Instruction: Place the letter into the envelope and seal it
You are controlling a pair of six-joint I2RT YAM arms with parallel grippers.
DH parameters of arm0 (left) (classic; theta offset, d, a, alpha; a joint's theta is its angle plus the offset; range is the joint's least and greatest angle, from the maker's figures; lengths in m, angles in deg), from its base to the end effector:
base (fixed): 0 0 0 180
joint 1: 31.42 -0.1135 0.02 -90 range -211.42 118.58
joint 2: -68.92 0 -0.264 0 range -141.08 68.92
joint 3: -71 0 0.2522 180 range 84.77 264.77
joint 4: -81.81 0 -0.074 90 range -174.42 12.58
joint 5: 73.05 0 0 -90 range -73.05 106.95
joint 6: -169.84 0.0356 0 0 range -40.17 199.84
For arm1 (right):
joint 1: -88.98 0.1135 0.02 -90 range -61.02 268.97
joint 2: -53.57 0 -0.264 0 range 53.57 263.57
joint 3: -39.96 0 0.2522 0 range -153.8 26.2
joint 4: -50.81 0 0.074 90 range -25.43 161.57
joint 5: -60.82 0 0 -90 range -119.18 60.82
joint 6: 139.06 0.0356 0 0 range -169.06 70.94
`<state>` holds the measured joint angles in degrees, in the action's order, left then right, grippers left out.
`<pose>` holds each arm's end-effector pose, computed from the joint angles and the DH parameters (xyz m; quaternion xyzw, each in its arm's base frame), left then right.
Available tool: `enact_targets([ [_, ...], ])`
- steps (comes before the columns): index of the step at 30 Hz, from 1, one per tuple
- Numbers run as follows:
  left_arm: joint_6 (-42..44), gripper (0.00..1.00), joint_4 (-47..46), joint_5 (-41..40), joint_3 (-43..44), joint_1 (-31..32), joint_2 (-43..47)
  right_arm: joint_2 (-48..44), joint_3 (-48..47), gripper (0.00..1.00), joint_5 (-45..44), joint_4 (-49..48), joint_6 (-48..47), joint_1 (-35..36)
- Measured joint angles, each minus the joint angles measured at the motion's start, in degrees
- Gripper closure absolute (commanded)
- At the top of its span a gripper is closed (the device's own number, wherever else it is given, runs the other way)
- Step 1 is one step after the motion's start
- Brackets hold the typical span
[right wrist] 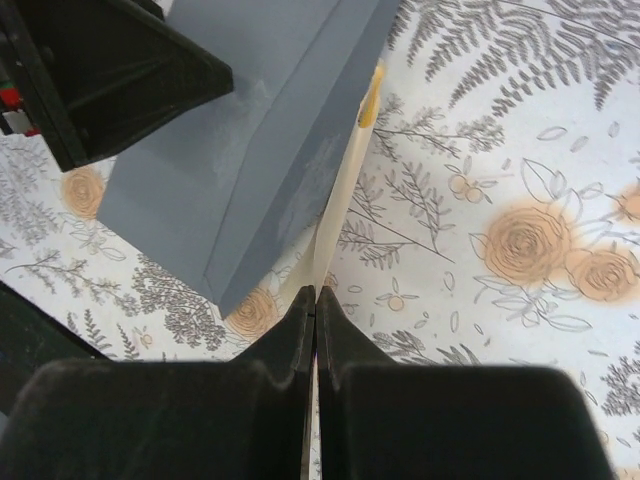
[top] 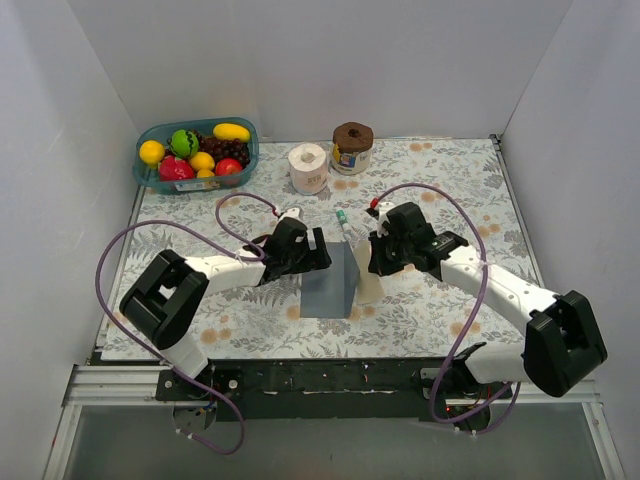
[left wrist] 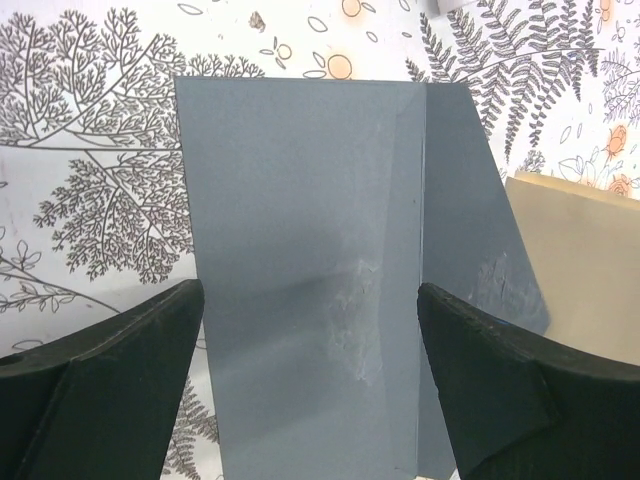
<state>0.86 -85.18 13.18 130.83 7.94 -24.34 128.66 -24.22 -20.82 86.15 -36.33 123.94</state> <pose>0.2496 -0.2017 0.1588 -0.3260 0.8691 -0.3028 0.2163 0.2226 0.1620 0.2420 -0.2051 0.9029 0.2121 0.3125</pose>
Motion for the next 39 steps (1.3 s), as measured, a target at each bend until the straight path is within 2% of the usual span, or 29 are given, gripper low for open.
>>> enact_targets([
  [7,1.9,0.1,1.7,-0.5,0.8,0.0,0.2,-4.8,0.2,0.99,-11.6,2.9,1.1,0.0],
  [13,1.7,0.11,3.3,-1.2,-1.5,-0.2,5.9,-10.1,-2.8,0.99,-19.6,3.8,2.4,-0.1],
  [16,0.5,0.11,2.4,-0.3,-5.1,-0.3,9.6,-12.3,-3.3,0.99,-17.3,2.5,2.8,-0.3],
  [23,-2.4,0.11,-1.1,1.4,-15.0,-0.3,15.4,-12.5,-1.4,0.99,-5.4,-2.5,7.1,-0.3],
  [30,-3.0,0.11,-2.8,2.1,-15.4,-0.3,16.1,-11.7,4.7,0.99,2.3,-8.7,13.3,-0.3],
  [39,-3.4,0.11,-4.5,3.3,-15.4,-0.3,16.1,-6.9,10.9,0.99,4.2,-13.0,16.3,-0.3],
])
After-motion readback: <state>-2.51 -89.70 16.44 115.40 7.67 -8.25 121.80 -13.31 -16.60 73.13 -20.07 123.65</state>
